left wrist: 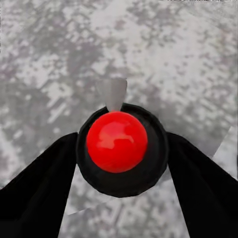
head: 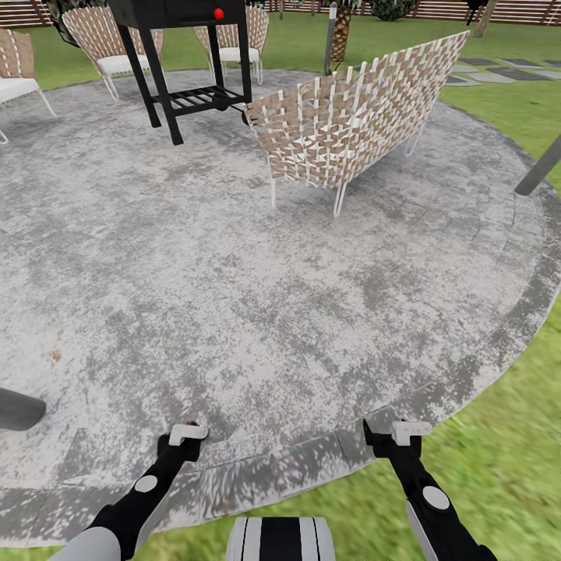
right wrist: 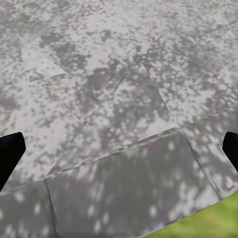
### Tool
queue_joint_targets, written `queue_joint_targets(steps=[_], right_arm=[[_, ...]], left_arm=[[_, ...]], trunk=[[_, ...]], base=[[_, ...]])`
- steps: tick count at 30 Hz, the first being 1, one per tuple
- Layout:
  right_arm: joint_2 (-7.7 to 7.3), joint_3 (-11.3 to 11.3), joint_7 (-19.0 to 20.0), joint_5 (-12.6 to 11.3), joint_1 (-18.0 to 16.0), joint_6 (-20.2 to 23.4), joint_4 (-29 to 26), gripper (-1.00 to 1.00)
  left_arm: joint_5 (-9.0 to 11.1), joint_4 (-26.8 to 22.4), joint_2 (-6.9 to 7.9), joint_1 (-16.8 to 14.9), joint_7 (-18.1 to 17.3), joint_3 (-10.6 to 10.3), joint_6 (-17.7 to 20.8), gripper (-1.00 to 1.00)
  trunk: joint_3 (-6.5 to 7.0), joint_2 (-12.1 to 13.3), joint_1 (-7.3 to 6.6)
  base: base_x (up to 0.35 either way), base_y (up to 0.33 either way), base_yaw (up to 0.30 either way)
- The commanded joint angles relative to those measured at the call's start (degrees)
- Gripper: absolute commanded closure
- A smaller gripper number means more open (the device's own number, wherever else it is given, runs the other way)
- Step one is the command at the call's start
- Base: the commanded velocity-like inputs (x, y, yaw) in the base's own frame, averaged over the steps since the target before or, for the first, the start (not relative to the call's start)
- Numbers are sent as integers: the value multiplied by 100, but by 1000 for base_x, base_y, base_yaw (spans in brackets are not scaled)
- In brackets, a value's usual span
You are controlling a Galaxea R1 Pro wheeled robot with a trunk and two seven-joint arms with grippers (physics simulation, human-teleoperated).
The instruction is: Pick up the pesticide atomizer in the garden and spray insectifuge to fully cover both potted plants in the garden.
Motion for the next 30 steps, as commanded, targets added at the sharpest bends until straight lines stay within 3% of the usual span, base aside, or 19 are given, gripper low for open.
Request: queue_joint_targets(steps=[1,20,30], right_arm=[[0,0,-2,2,-2,-16,2,-100],[0,0,-2,2,-2,-16,2,-100],[0,0,-2,2,-2,-16,2,-100]], left_arm=[[3,8,5,-2,9,-14,-19,100],[9,6,5,-2,9,-20,-13,100],[15,-1,5,-2,9,-10,-13,100]], trunk=[[-3,-1,-1],[-3,-1,-1],[218,12,-26]], base=[[0,0,0],[0,0,0],[0,0,0]])
